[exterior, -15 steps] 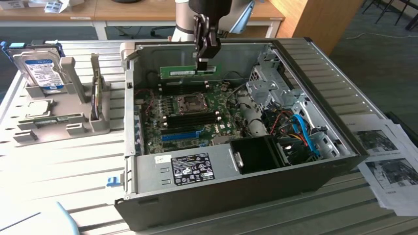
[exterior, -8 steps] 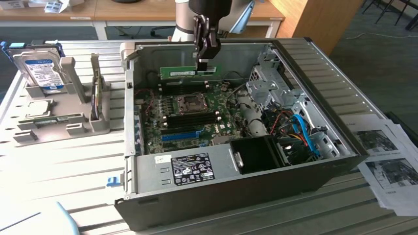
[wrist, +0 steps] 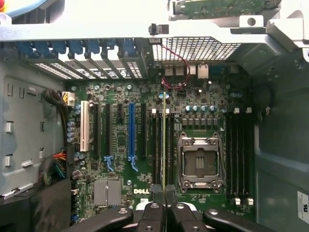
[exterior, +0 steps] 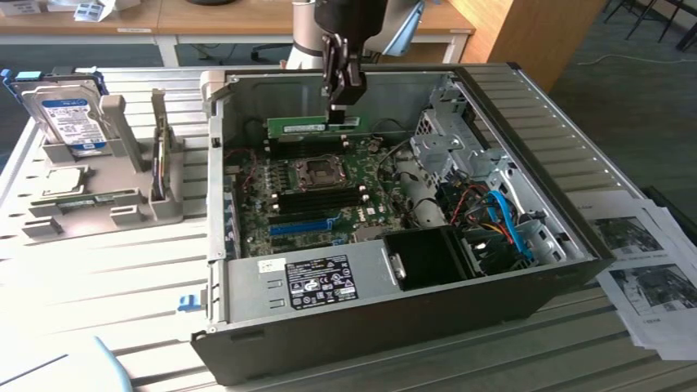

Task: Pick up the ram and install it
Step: 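Insert the ram into the slot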

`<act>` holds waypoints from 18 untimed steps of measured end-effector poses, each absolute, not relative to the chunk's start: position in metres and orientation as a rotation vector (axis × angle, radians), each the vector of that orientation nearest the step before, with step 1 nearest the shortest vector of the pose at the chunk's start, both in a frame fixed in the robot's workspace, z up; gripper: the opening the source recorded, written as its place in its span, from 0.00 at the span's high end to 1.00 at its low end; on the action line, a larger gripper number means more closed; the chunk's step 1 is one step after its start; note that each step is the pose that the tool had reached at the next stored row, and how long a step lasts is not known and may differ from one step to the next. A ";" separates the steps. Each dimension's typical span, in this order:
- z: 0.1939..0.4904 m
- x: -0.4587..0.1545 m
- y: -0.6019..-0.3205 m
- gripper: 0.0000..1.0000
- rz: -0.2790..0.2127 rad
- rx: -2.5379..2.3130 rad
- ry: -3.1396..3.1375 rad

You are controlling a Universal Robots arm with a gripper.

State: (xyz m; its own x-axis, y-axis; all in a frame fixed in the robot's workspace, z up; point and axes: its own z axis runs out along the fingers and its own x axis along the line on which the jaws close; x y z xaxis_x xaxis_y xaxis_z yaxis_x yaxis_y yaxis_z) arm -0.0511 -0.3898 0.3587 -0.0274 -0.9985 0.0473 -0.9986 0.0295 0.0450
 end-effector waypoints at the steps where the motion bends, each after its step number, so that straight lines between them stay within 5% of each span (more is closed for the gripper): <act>1: 0.357 -0.051 -0.390 0.89 0.001 2.144 -2.206; 18: 0.333 -0.051 -0.390 0.89 0.001 2.144 -2.206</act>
State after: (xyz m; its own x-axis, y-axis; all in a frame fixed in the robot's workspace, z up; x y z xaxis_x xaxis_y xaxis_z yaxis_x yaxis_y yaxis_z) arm -0.0511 -0.3898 0.3326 -0.0273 -0.9985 0.0473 -0.9986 0.0294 0.0449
